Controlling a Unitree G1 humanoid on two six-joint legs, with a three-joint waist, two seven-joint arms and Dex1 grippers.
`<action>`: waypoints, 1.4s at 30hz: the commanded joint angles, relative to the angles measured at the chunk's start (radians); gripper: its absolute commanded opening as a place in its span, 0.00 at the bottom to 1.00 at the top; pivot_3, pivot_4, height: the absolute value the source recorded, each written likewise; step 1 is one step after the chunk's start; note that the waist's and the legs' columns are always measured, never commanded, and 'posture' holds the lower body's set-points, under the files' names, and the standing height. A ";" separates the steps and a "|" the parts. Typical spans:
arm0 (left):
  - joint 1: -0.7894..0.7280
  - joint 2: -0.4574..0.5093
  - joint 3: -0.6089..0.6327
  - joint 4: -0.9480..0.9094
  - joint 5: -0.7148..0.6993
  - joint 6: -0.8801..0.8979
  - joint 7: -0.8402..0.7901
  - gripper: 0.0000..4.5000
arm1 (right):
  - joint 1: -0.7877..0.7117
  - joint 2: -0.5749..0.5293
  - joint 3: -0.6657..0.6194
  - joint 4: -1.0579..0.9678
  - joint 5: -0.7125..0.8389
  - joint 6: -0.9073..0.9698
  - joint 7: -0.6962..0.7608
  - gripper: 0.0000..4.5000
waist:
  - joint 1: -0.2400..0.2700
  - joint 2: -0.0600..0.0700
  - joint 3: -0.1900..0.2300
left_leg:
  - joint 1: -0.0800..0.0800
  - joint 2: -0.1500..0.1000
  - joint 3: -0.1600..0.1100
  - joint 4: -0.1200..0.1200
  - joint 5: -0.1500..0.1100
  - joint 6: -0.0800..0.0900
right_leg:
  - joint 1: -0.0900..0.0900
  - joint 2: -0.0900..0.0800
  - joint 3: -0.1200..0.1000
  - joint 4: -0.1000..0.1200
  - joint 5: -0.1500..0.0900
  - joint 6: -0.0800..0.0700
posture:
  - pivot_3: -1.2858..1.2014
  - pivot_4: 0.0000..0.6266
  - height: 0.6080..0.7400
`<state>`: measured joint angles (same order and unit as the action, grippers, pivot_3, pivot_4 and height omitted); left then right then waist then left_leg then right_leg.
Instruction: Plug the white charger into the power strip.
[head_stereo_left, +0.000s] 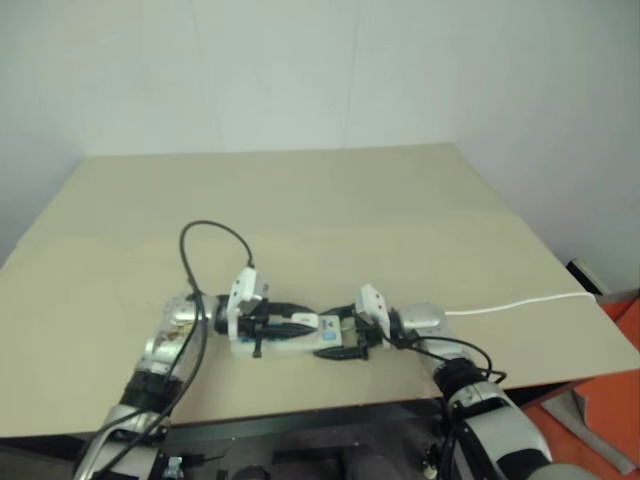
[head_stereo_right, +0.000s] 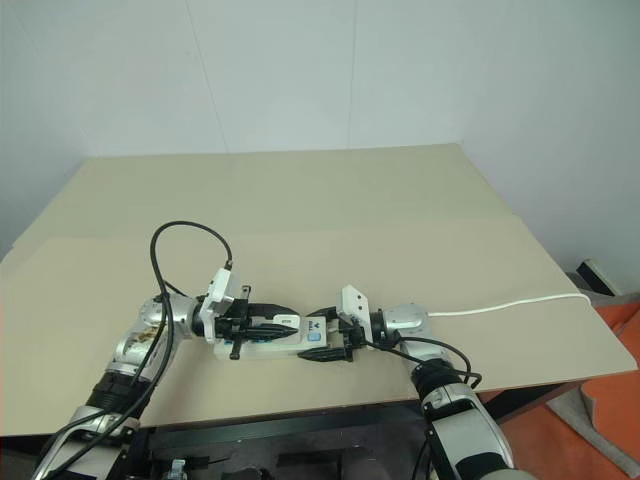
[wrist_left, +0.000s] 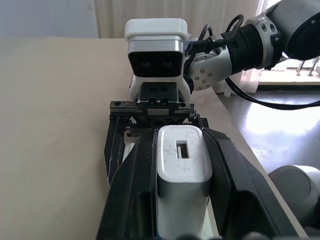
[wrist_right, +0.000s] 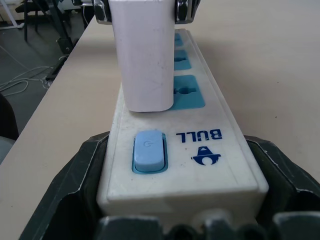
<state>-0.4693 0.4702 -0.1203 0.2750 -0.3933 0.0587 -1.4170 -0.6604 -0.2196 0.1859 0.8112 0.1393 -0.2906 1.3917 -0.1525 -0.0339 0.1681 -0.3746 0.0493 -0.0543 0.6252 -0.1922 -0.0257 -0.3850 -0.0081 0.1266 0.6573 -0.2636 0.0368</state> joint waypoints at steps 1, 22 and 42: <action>0.039 0.021 -0.003 0.045 0.038 -0.012 0.012 0.22 | 0.032 0.004 0.017 0.024 -0.016 0.038 -0.001 0.76 | 0.000 0.000 0.000 | 0.000 0.000 0.000 0.000 0.000 0.000 | 0.000 0.000 0.000 0.000 0.000 0.000 | 0.52 0.24 1.00; 0.038 0.021 -0.049 0.116 0.075 -0.077 0.004 0.22 | 0.033 0.004 0.015 0.014 -0.020 0.047 -0.002 0.76 | 0.002 0.000 -0.003 | 0.001 0.000 0.000 -0.001 0.000 0.000 | 0.001 0.000 0.000 0.000 0.000 -0.001 | 0.52 0.24 1.00; 0.009 0.021 -0.029 0.092 0.021 0.030 0.008 0.73 | 0.037 0.007 0.009 -0.002 -0.015 0.066 -0.007 0.76 | 0.003 0.001 -0.006 | 0.001 0.000 0.000 -0.003 0.000 0.000 | -0.001 0.000 0.001 -0.001 -0.002 -0.004 | 0.52 0.24 1.00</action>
<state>-0.4694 0.4827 -0.1502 0.3609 -0.3709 0.0508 -1.4058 -0.6510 -0.2203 0.1820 0.7886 0.1310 -0.2547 1.3866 -0.1493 -0.0330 0.1625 -0.3739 0.0493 -0.0541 0.6226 -0.1923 -0.0259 -0.3857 -0.0081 0.1272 0.6562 -0.2659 0.0329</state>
